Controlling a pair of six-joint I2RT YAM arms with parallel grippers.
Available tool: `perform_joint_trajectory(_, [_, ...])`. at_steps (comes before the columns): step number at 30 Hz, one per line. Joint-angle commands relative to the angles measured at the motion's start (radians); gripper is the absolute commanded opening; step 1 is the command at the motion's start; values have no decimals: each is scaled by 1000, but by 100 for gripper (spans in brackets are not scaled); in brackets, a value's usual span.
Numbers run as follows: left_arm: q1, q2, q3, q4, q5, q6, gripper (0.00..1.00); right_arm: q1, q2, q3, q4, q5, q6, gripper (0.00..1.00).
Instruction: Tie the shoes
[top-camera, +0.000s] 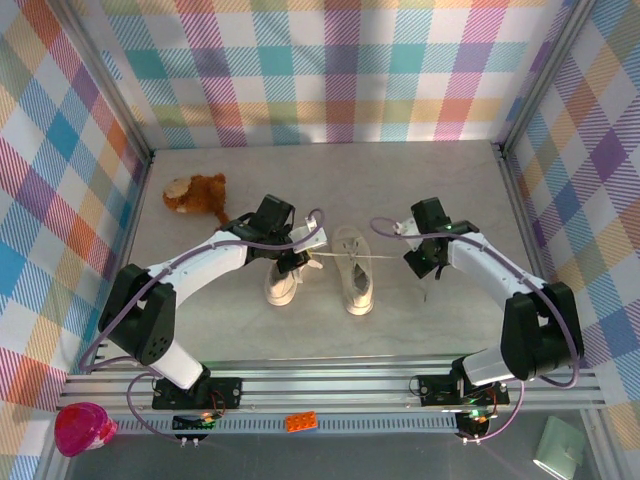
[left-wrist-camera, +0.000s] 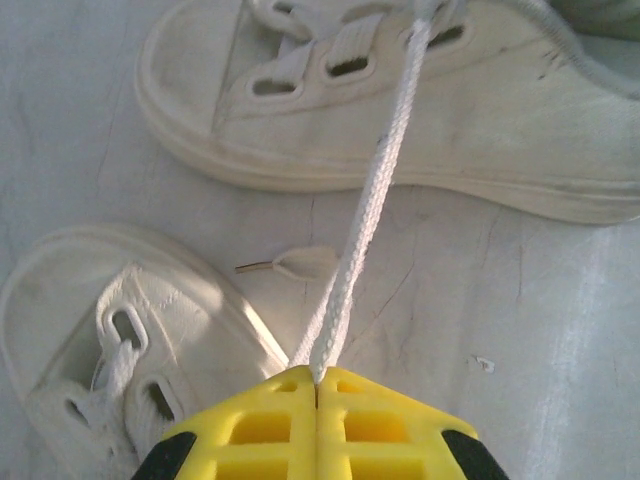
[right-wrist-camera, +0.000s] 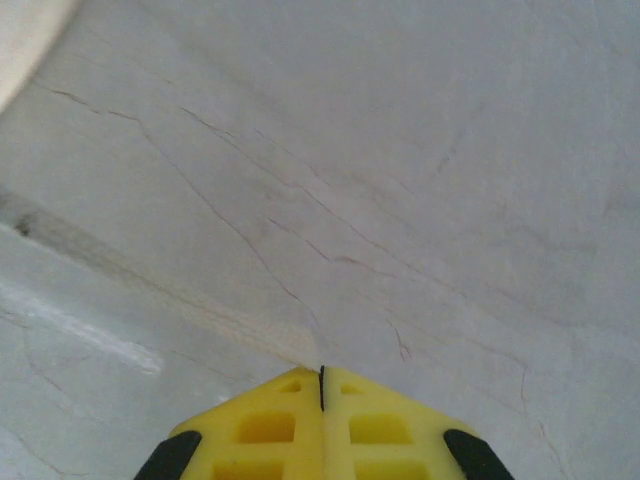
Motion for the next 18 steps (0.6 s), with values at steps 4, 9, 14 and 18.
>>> perform_joint_trajectory(4, [16,-25,-14,-117,-105,-94,0,-75,8,34,-149,115,124,0])
perform_joint_trajectory(9, [28,-64,-53,-135,-111,-114,0,-112,42,51,-196,106,121,0])
perform_joint_trajectory(14, [32,-136,-108,-141,-125,-159,0,-116,92,48,-207,82,114,0])
perform_joint_trajectory(18, [23,-152,-126,-93,-54,-171,0,-53,4,42,-95,-173,13,5])
